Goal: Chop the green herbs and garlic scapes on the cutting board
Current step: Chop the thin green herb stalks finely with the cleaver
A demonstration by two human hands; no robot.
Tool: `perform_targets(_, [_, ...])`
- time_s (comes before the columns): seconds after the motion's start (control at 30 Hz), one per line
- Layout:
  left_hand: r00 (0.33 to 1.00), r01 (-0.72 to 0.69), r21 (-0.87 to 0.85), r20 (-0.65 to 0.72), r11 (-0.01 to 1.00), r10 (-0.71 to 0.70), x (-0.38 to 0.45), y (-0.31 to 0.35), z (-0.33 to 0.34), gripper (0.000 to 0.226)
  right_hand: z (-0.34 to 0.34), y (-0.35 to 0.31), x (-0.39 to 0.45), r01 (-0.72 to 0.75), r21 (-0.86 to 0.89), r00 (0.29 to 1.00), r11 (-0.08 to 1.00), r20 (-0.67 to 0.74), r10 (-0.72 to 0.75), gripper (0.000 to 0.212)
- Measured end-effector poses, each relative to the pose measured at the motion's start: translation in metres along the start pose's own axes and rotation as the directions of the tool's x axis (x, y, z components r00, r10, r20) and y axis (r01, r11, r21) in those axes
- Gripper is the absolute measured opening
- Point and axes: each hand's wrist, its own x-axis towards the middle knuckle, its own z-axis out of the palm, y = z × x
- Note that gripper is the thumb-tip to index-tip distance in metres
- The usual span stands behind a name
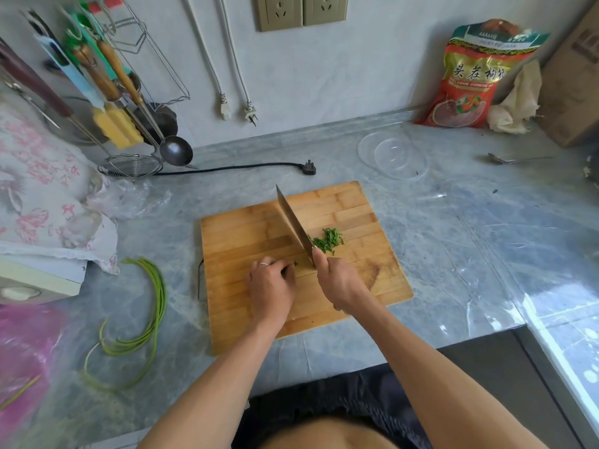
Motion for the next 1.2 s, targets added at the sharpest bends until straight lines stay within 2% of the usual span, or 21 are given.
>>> perform_targets(0.23, [0.999, 0.017, -0.006, 0.035, 1.000, -0.017, 0.006, -0.002, -0.001, 0.012, -0.009, 0.007, -0.007, 0.025, 0.182, 0.999, 0.983, 0.025, -0.030, 0.062])
perform_targets(0.37, [0.998, 0.022, -0.099, 0.062, 0.995, -0.016, 0.013, -0.008, -0.003, 0.008, -0.008, 0.021, -0.008, 0.152, -0.011, 0.983, 0.988, -0.101, -0.152, 0.071])
perform_targets(0.43, [0.998, 0.004, -0.123, 0.055, 0.992, 0.003, 0.015, -0.011, -0.002, 0.008, -0.012, 0.029, -0.007, 0.166, -0.091, 0.971, 0.982, -0.161, -0.178, 0.060])
perform_targets(0.53, [0.996, -0.080, -0.045, 0.036, 0.996, 0.082, 0.015, -0.010, -0.001, 0.010, -0.019, 0.037, -0.007, 0.180, -0.262, 0.946, 0.948, -0.218, -0.240, 0.053])
perform_targets(0.63, [0.988, -0.152, -0.014, 0.021, 0.988, 0.153, 0.013, -0.008, -0.003, 0.013, -0.027, 0.040, -0.009, 0.137, -0.416, 0.942, 0.899, -0.226, -0.248, 0.055])
perform_targets(0.77, [0.985, -0.167, -0.147, -0.060, 0.975, 0.160, 0.013, -0.004, -0.018, 0.014, -0.033, 0.046, -0.013, 0.083, -0.500, 0.948, 0.862, -0.226, -0.223, 0.054])
perform_targets(0.87, [0.966, -0.246, -0.185, -0.124, 0.951, 0.226, 0.018, 0.005, -0.035, 0.022, -0.033, 0.050, -0.018, 0.094, -0.546, 0.949, 0.833, -0.205, -0.241, 0.051])
perform_targets(0.9, [0.955, -0.293, -0.173, -0.097, 0.940, 0.279, 0.023, 0.010, -0.040, 0.028, -0.033, 0.050, -0.019, 0.105, -0.561, 0.948, 0.821, -0.193, -0.253, 0.051])
perform_targets(0.97, [0.921, -0.374, -0.127, 0.065, 0.919, 0.384, 0.035, 0.024, -0.045, 0.037, -0.032, 0.049, -0.022, 0.136, -0.584, 0.941, 0.801, -0.177, -0.289, 0.050])
perform_targets(1.03, [0.884, -0.411, -0.022, 0.233, 0.911, 0.404, 0.047, 0.040, -0.043, 0.039, -0.032, 0.048, -0.026, 0.153, -0.602, 0.930, 0.784, -0.179, -0.320, 0.050])
perform_targets(1.1, [0.855, -0.434, 0.035, 0.331, 0.900, 0.399, 0.053, 0.047, -0.037, 0.040, -0.028, 0.048, -0.027, 0.165, -0.621, 0.922, 0.767, -0.180, -0.344, 0.051])
perform_targets(1.2, [0.757, -0.464, -0.090, 0.477, 0.881, 0.447, 0.056, 0.058, -0.026, 0.050, -0.026, 0.047, -0.023, 0.183, -0.598, 0.916, 0.780, -0.183, -0.356, 0.052])
